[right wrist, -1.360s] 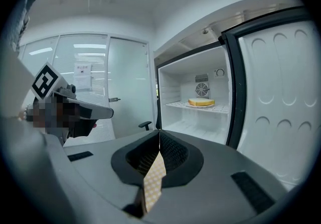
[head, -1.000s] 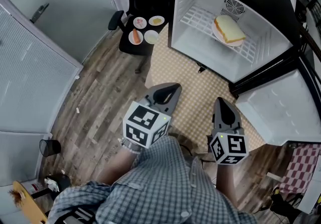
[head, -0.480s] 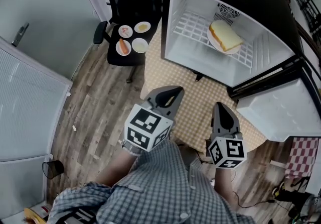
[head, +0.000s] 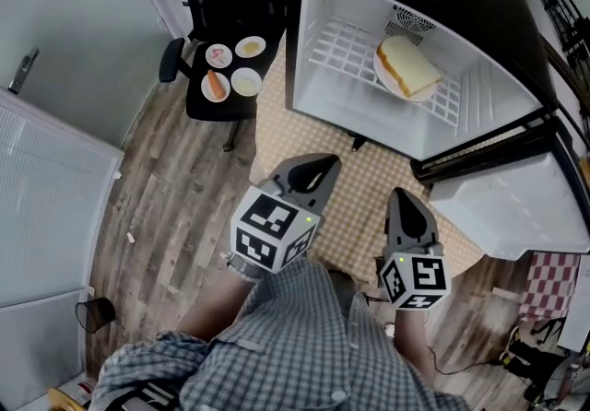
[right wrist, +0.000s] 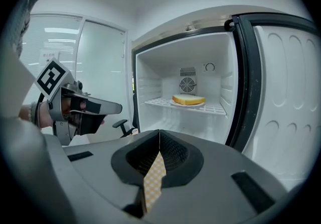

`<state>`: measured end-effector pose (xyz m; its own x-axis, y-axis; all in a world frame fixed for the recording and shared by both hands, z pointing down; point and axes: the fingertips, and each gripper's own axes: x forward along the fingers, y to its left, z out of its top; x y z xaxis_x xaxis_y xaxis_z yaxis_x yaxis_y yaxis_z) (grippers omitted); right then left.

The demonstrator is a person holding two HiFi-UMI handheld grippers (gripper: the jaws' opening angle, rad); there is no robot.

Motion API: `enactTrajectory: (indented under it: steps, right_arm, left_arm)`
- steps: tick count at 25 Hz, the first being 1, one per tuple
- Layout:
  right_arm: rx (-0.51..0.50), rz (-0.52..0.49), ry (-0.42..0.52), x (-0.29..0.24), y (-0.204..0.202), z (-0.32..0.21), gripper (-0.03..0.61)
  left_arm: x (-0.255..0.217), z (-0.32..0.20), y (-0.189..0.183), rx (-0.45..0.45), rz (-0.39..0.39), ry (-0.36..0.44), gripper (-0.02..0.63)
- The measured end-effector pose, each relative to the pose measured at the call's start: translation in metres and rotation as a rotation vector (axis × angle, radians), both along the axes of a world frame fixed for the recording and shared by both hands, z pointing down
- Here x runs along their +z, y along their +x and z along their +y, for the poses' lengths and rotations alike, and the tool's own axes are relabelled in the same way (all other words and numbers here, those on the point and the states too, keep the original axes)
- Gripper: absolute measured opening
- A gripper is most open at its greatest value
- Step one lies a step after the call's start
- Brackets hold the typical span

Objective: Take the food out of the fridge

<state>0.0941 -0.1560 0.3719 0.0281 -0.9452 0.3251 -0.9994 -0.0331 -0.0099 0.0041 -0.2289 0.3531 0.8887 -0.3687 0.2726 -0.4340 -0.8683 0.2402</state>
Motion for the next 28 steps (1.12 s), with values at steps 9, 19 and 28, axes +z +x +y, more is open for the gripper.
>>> enactTrajectory:
  steps: [9,19,28]
  right_arm:
    - [-0.054,-0.020,0.014,-0.003,0.020,-0.003,0.011]
    - [-0.113,-0.039,0.017,-0.003,0.039,-0.008,0.009]
    - [-0.117,-0.049,0.012,0.001,0.058,-0.009,0.011]
  left_arm:
    - [-0.009,-0.014,0.030,-0.074,0.043,-0.015,0.006]
    - [-0.014,-0.040,0.072,-0.131,0.122,-0.102,0.006]
    - [0.007,-0.067,0.108,-0.139,0.228,-0.374,0.006]
